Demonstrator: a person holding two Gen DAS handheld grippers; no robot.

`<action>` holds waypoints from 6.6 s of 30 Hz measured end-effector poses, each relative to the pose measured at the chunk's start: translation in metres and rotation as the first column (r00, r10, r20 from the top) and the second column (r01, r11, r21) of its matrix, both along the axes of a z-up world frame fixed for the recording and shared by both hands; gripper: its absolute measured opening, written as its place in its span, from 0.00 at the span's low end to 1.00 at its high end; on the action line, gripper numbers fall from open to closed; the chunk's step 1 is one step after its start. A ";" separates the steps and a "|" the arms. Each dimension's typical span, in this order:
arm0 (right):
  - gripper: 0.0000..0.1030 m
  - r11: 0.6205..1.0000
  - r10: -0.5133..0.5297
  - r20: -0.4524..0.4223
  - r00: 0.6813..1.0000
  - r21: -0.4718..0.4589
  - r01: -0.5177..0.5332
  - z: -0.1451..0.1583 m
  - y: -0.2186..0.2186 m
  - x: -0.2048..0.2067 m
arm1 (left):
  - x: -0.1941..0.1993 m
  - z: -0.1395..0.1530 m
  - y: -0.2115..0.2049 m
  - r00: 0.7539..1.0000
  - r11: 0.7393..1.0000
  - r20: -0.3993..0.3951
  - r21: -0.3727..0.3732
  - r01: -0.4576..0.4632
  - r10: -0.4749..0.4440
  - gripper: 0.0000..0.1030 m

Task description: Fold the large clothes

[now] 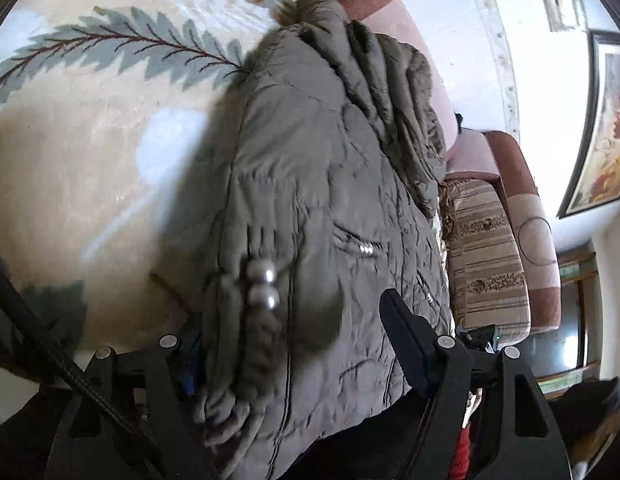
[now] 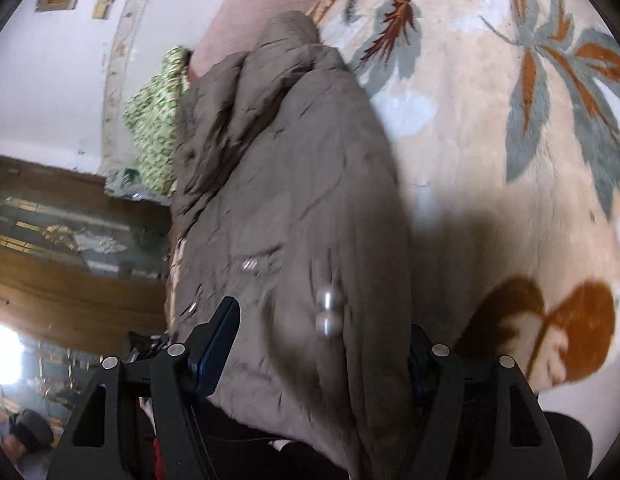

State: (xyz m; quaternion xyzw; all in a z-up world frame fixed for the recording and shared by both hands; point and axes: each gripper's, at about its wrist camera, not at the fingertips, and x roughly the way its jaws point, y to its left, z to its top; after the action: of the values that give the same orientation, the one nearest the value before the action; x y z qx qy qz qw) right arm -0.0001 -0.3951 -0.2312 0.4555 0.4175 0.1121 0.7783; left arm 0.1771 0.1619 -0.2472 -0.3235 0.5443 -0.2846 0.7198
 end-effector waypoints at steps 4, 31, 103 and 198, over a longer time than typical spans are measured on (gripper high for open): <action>0.73 0.999 0.035 0.007 0.999 0.006 -0.035 -0.003 0.010 -0.018 | -0.021 0.001 -0.013 0.998 0.999 0.016 -0.008 0.052 -0.052 0.72; 0.16 0.968 0.070 0.173 0.982 -0.249 -0.026 0.088 0.065 -0.019 | -0.042 0.111 -0.057 0.950 0.961 0.313 0.263 -0.090 0.003 0.15; 0.00 0.949 -0.034 0.208 0.977 -0.300 0.097 0.055 0.018 0.422 | 0.352 0.059 -0.328 0.902 0.710 0.409 0.676 -0.197 -0.140 0.94; 0.42 0.945 0.147 0.292 0.945 -0.324 -0.046 0.091 0.173 0.341 | 0.221 0.037 -0.093 0.898 0.797 0.339 0.439 -0.415 0.281 0.82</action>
State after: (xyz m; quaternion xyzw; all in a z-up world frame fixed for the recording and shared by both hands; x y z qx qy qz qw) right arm 0.3406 -0.2217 -0.1397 0.2817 0.3236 0.1536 0.8901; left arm 0.3978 0.0688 -0.2104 -0.1813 0.4317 -0.0344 0.8829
